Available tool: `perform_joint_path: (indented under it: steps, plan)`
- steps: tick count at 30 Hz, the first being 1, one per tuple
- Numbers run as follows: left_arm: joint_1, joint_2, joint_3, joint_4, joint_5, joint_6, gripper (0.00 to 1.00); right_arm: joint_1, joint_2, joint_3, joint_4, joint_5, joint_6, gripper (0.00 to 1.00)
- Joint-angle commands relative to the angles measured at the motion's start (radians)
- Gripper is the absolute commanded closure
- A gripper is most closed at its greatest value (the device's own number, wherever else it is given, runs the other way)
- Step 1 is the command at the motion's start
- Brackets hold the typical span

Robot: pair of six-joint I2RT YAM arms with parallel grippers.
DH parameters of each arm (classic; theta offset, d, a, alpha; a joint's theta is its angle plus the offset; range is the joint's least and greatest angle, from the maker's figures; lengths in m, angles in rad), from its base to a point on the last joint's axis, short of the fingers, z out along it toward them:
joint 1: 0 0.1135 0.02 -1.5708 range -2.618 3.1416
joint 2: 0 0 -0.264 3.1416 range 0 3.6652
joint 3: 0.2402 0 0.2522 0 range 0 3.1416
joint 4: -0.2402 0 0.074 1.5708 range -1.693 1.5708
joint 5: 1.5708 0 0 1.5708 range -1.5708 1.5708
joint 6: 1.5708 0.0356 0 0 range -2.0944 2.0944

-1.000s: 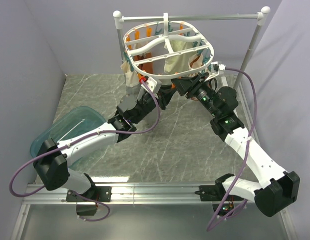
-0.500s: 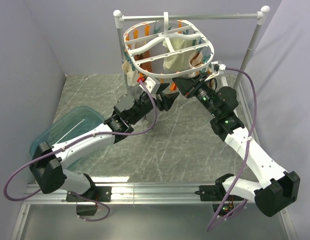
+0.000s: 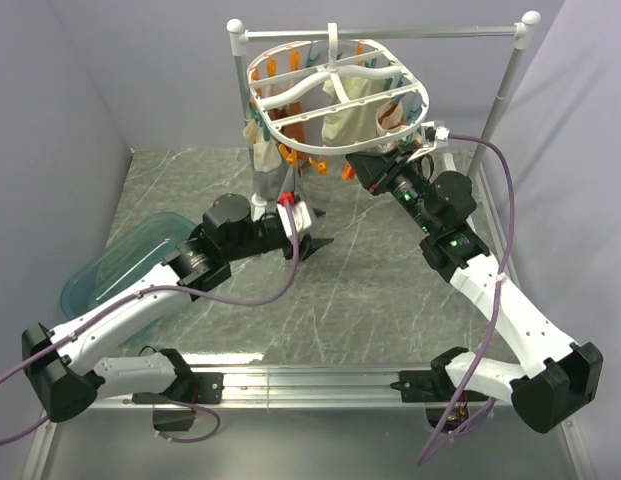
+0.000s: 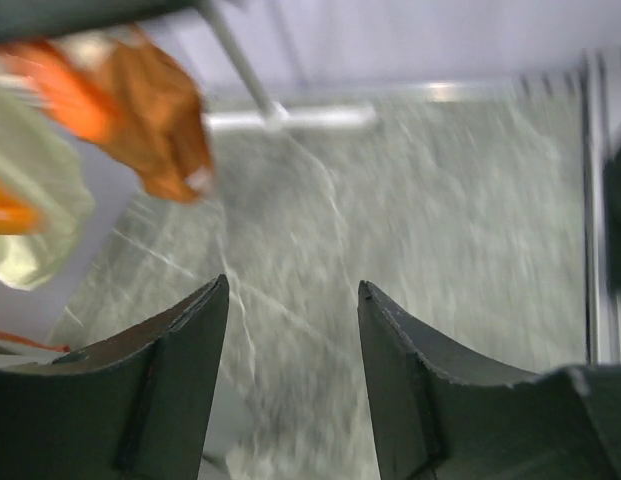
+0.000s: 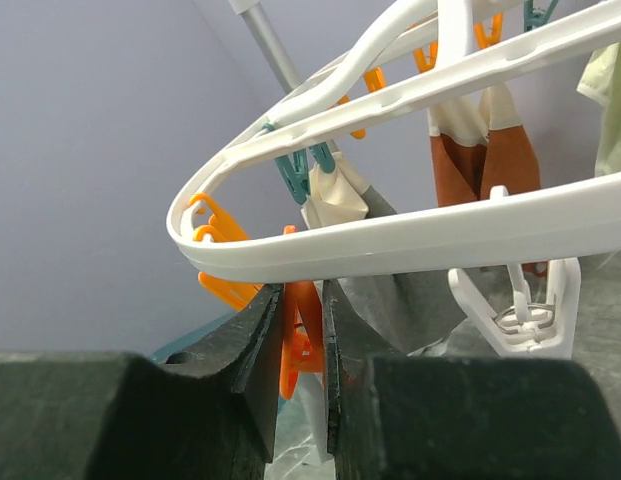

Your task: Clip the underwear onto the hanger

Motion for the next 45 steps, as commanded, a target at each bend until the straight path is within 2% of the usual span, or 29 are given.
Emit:
perform_joint_path:
  steps: [1,5,8,19,26,33,38,45]
  plan:
    - [-0.007,0.003,-0.023,-0.27,0.135,0.248,0.4,0.023,0.0,0.063,-0.013,0.09,-0.054,1.0]
    - [-0.019,0.084,0.014,-0.428,0.12,0.365,0.39,0.053,-0.003,0.085,-0.05,0.149,-0.069,1.0]
    - [-0.025,0.155,0.048,-0.485,0.097,0.394,0.37,0.081,-0.009,0.092,-0.067,0.166,-0.079,1.0]
    - [-0.088,0.405,0.287,-0.675,-0.081,0.413,0.33,0.182,-0.034,0.106,-0.139,0.251,-0.132,1.0]
    - [-0.12,0.555,0.463,-0.784,-0.265,0.377,0.3,0.231,-0.028,0.135,-0.16,0.305,-0.171,1.0]
    - [-0.138,0.681,0.552,-0.818,-0.455,0.394,0.28,0.274,-0.015,0.146,-0.165,0.344,-0.2,1.0]
    - [-0.14,0.744,0.678,-0.847,-0.534,0.361,0.28,0.291,-0.009,0.135,-0.159,0.359,-0.203,1.0]
    - [-0.14,0.769,0.655,-0.795,-0.665,0.385,0.29,0.305,-0.008,0.129,-0.15,0.368,-0.218,1.0]
